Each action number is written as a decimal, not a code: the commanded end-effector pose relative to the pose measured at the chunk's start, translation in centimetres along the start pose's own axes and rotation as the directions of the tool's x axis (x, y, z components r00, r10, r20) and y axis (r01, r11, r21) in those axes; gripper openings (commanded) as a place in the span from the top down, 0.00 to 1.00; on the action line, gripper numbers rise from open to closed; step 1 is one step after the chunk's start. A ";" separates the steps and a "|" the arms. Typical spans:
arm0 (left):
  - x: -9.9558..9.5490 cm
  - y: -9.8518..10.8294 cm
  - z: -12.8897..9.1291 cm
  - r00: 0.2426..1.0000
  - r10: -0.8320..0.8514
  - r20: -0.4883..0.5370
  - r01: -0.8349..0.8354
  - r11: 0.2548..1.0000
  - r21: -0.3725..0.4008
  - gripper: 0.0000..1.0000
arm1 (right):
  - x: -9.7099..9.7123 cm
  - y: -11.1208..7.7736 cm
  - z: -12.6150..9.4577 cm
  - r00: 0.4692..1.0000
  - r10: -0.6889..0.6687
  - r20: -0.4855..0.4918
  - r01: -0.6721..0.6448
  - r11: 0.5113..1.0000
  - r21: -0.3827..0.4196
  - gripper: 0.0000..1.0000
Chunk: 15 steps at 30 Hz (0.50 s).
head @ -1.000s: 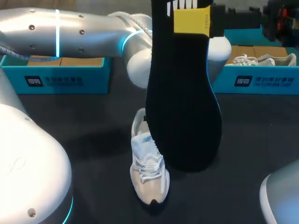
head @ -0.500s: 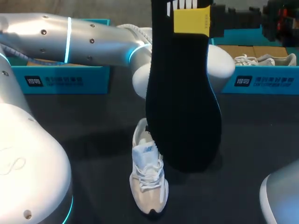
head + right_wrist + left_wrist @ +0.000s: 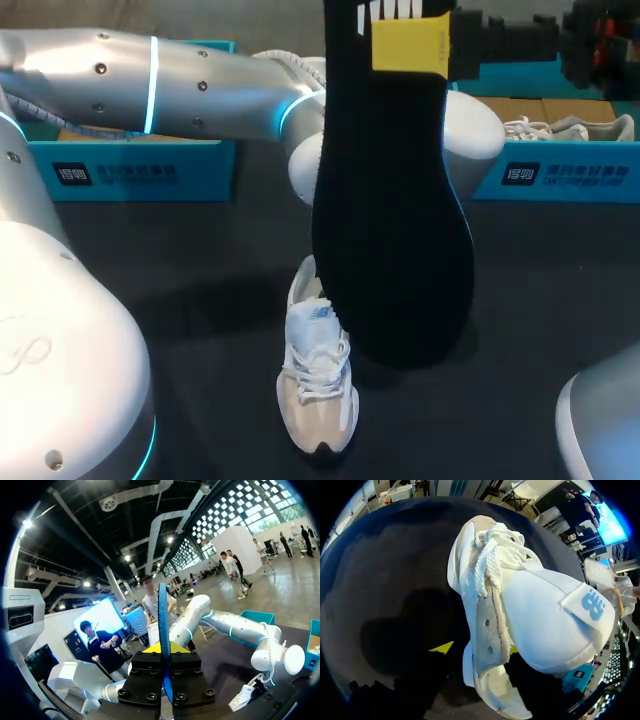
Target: Take the shoe out of the shoebox, open the shoe tongue, remove and reinsert the insole, then place the shoe into the shoebox
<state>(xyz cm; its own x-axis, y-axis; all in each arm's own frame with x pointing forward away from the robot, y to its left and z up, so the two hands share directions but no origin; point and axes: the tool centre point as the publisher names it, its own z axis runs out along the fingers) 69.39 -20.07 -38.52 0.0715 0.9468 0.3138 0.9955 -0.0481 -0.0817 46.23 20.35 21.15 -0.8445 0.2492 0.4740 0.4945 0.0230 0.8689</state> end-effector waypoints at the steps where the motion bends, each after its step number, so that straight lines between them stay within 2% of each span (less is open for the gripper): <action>1: 1.1 0.2 -1.2 0.999 -0.009 0.033 0.009 1.000 -0.011 0.00 | 0.1 -0.8 0.4 1.000 0.002 -0.004 -0.002 1.000 -0.013 1.00; 10: 2.2 0.7 -4.3 0.991 -0.044 0.128 0.046 0.999 -0.008 0.00 | 0.1 -0.8 0.4 1.000 0.002 -0.004 -0.002 1.000 -0.013 1.00; 15: 3.3 1.3 -6.6 0.969 -0.094 0.228 0.081 0.994 0.068 0.00 | 0.1 -0.8 0.4 1.000 0.002 -0.004 -0.002 1.000 -0.013 1.00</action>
<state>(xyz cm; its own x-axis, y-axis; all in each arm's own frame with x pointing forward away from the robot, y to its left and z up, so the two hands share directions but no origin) 70.58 -20.87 -32.99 -0.0223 0.9806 0.1950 0.9953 0.0402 -0.0881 46.23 20.35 21.15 -0.8445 0.2492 0.4741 0.4945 0.0230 0.8689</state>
